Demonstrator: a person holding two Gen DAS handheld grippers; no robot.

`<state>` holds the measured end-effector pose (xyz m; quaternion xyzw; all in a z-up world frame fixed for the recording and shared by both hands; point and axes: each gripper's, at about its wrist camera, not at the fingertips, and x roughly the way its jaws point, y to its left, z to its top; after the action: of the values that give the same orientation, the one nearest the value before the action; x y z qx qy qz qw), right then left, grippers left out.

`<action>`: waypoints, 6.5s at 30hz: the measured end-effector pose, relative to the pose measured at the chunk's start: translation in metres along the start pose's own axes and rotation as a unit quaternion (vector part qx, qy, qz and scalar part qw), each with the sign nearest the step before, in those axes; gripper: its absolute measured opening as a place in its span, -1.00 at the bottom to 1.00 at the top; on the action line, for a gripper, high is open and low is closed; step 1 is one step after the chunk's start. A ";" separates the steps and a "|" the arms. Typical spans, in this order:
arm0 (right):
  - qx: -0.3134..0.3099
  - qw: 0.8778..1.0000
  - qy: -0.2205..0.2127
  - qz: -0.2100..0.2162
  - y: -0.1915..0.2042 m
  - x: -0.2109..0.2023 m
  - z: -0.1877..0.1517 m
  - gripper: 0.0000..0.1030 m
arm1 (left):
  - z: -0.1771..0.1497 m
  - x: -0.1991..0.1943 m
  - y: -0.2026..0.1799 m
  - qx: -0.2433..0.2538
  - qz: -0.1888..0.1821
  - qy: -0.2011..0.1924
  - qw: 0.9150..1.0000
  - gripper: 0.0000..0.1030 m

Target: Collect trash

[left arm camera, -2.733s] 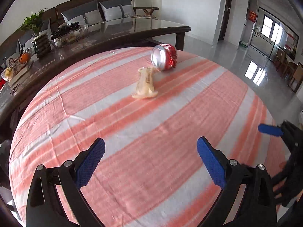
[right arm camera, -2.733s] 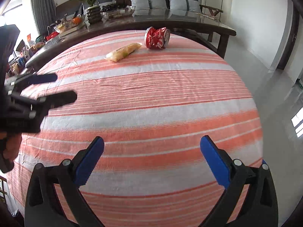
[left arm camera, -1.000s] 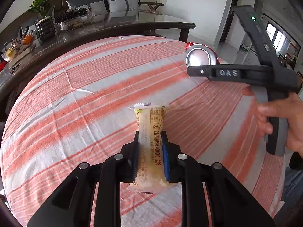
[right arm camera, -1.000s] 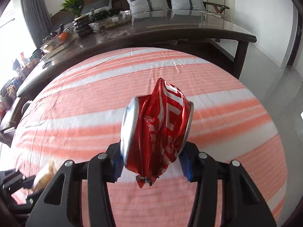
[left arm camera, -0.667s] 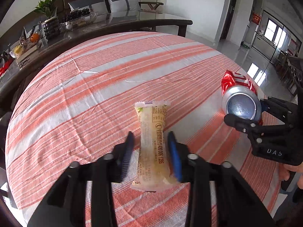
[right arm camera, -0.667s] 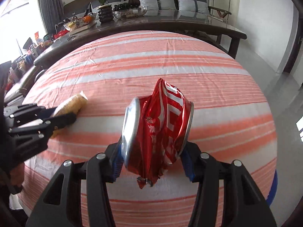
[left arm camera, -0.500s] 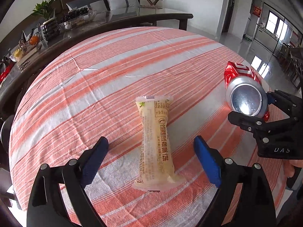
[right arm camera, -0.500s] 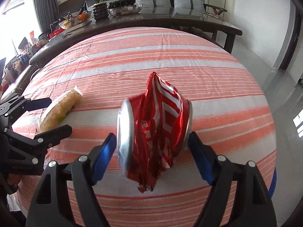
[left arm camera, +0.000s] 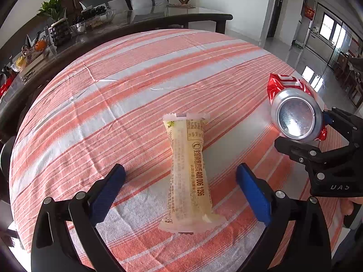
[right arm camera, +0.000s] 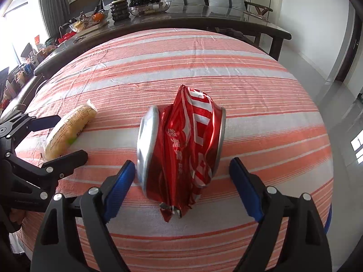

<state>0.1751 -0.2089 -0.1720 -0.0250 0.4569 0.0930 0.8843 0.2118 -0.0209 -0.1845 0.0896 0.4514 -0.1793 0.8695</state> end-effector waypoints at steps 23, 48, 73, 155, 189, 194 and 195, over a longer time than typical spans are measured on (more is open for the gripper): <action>-0.015 1.000 -0.002 0.018 0.001 -0.002 -0.006 0.82 | -0.011 -0.006 0.005 0.042 -0.032 0.001 0.999 0.89; 0.027 0.995 0.042 0.083 -0.018 -0.013 0.033 0.73 | 0.010 -0.007 -0.005 0.070 -0.048 0.017 0.996 -0.06; 0.348 0.937 0.006 -0.029 -0.205 -0.181 -0.226 -0.06 | -0.023 -0.061 -0.290 0.199 -0.336 0.056 0.919 -0.64; 0.311 0.929 -0.058 -0.194 -0.285 -0.231 -0.254 0.91 | -0.003 -0.088 -0.420 0.174 -0.099 -0.085 0.976 0.90; 0.273 0.933 -0.037 -0.232 -0.273 -0.223 -0.245 0.91 | -0.007 -0.065 -0.426 0.171 -0.080 -0.040 0.981 0.90; 0.271 0.933 -0.036 -0.233 -0.274 -0.222 -0.244 0.91 | -0.007 -0.064 -0.426 0.171 -0.081 -0.040 0.981 0.90; 0.271 0.933 -0.036 -0.233 -0.274 -0.222 -0.244 0.91 | -0.007 -0.064 -0.426 0.170 -0.081 -0.040 0.981 0.90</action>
<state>-0.0950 -0.5409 -0.1449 0.1129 0.4144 -0.2419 0.8701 0.0057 -0.3955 -0.1332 0.1924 0.3851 -0.3268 0.8413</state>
